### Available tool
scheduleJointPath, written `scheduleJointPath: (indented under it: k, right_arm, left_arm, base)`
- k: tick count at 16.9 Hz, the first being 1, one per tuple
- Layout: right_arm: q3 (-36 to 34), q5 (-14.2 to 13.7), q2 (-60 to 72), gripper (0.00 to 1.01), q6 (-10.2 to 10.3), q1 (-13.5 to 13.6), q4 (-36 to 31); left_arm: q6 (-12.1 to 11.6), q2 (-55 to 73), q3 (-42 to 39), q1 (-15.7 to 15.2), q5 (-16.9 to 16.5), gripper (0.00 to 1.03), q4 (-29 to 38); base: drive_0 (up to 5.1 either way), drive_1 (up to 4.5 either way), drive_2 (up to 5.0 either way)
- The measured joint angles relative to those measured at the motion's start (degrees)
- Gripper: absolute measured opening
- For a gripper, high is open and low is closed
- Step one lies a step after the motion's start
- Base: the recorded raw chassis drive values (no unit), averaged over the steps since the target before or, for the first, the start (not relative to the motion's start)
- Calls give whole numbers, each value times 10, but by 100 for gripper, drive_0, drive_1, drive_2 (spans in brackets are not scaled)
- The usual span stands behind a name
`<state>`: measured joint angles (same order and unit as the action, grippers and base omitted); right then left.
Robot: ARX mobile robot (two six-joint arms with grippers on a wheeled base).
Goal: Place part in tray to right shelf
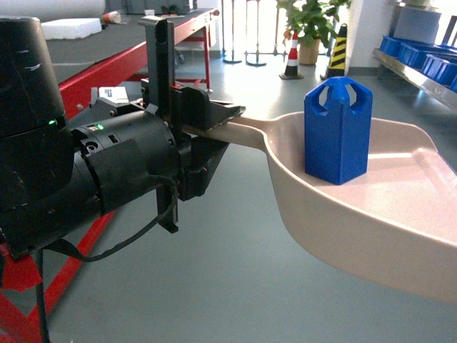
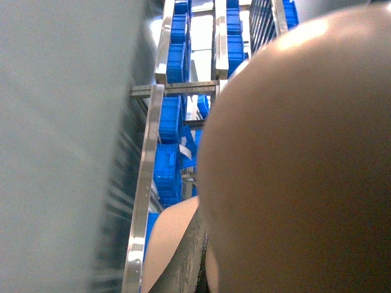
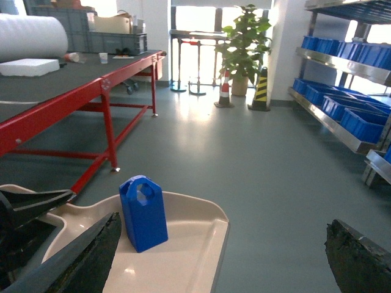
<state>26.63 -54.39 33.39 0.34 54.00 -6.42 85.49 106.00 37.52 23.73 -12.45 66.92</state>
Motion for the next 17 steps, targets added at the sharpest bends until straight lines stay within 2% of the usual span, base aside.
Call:
scheduleJointPath:
  k: [17]
  right_arm:
    - [0,0,-1,98,0,0,0]
  left_arm:
    - [0,0,0,0,-2,16,0]
  base:
    - [10,442,-422]
